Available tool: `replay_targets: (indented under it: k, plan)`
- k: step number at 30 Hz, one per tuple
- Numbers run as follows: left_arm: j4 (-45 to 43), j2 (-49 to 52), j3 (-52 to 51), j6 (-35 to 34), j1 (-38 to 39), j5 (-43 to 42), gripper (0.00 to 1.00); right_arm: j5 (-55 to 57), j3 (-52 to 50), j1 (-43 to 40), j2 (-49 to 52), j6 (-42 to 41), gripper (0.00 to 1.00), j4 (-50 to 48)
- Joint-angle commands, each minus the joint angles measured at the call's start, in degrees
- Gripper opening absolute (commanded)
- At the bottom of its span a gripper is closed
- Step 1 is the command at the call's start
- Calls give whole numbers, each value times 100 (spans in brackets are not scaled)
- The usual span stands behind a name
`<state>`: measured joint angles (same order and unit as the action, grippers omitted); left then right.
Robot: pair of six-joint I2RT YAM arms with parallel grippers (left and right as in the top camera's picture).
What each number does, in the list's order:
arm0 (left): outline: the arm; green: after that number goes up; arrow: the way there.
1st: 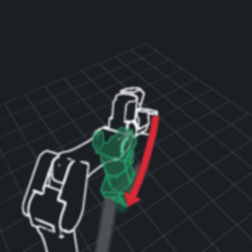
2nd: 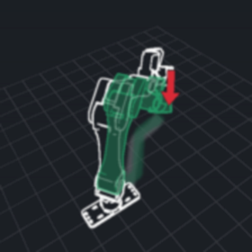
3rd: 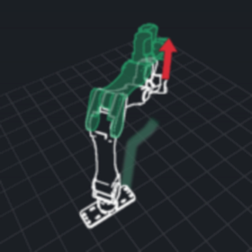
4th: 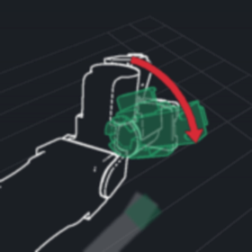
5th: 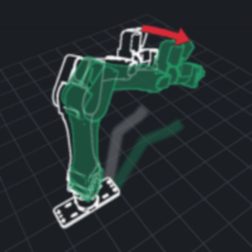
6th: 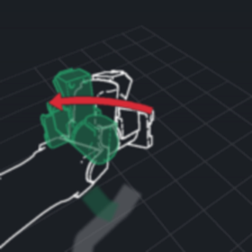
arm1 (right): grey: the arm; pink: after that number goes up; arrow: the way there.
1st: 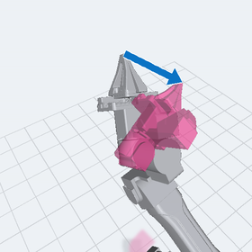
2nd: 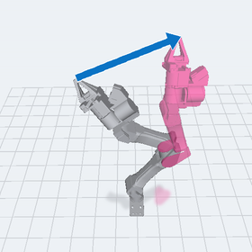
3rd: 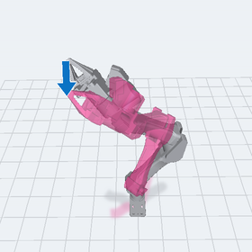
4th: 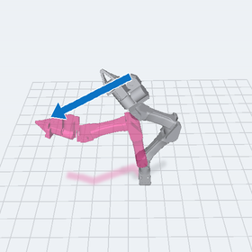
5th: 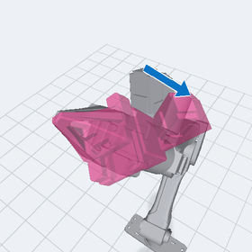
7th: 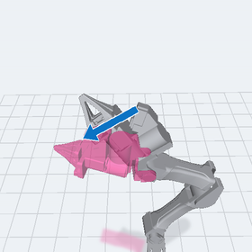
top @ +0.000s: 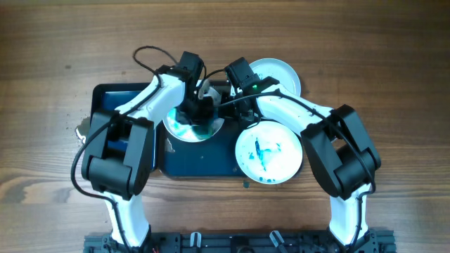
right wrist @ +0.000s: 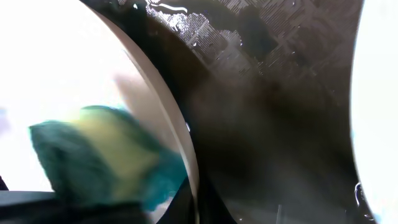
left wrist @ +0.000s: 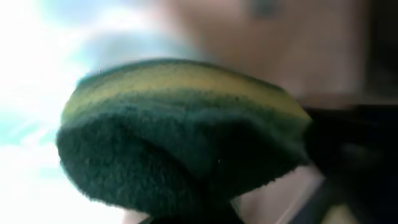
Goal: Clean dirty plates on tray and stack at the side
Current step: 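Scrub the held plate with the sponge in the left gripper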
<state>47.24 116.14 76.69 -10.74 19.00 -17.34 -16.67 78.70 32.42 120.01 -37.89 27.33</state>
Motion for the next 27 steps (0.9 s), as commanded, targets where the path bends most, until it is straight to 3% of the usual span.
replay_targets:
  k: [1, 4, 8, 11, 13, 15, 17, 19, 23, 24, 27]
  plan:
    - [-551, 293, -175, 649, 127, -1158, 4, 15, 52, 13, 146, 39, 4, 13]
    - [-1259, 293, -175, 647, 103, -612, 4, 15, 52, 13, 146, 39, 4, 11]
    - [-1777, 293, -175, 31, -66, 1294, 4, 15, 52, 13, 146, 39, 4, 15]
    - [-1484, 293, -175, -1239, -240, 3453, 4, 15, 52, 13, 146, 37, 4, 13]
    - [-1064, 293, -175, -1718, -317, 4227, 4, 17, 52, 13, 146, 42, 4, 13]
    - [-597, 293, -175, -1718, -315, 4398, 4, 17, 52, 13, 146, 39, 4, 9]
    - [-76, 293, -175, -1694, -271, 4087, 4, 17, 52, 13, 146, 39, 4, 9]
    - [433, 293, -175, -1364, -225, 3176, 4, 17, 52, 13, 146, 39, 4, 11]
    - [1054, 293, -175, 704, -223, 315, 4, 15, 52, 13, 146, 39, 4, 9]
    - [1064, 293, -175, 1060, -223, -236, 4, 15, 52, 13, 146, 39, 4, 9]
    - [557, 293, -175, 1161, -223, -953, 4, 15, 52, 13, 146, 39, 4, 9]
